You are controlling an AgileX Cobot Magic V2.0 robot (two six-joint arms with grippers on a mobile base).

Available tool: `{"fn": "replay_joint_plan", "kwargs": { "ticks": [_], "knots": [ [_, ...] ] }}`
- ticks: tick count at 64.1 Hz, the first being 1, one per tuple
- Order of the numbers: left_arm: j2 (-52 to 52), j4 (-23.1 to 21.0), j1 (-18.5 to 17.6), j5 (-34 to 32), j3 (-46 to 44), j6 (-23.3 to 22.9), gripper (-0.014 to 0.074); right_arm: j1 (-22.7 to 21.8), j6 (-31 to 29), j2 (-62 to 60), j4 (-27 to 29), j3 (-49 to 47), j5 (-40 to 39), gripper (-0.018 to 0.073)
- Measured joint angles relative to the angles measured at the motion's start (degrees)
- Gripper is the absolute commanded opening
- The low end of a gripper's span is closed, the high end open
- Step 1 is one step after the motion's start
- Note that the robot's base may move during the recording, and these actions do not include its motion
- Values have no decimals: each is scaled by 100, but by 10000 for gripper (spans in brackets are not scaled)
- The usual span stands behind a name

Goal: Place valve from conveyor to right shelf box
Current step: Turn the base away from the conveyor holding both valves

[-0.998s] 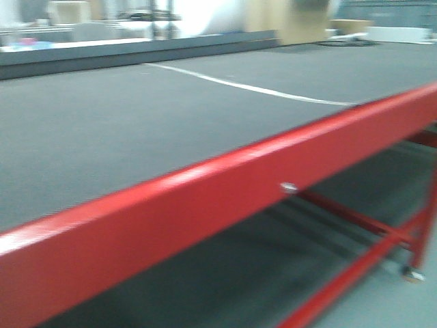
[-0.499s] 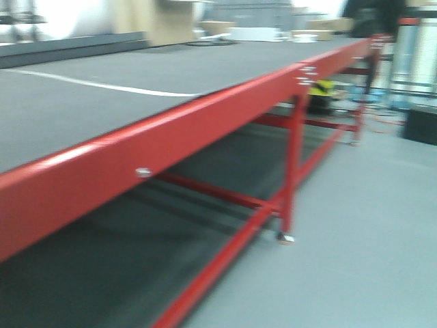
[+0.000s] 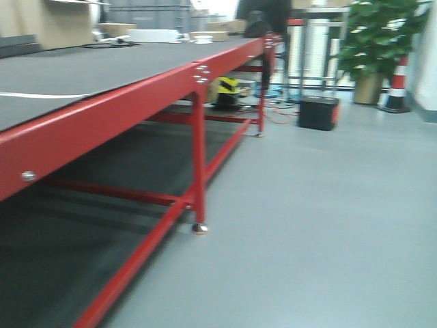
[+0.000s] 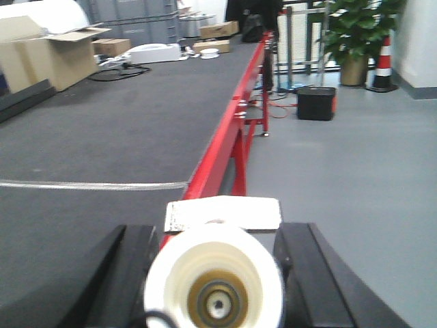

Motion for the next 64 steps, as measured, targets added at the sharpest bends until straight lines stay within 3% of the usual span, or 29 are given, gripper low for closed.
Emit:
{"fn": "replay_joint_plan", "kwargs": {
  "ticks": [64],
  "knots": [
    [0, -10, 0, 0, 0, 0, -111, 0, 0, -3, 0, 0, 0, -158]
  ]
}}
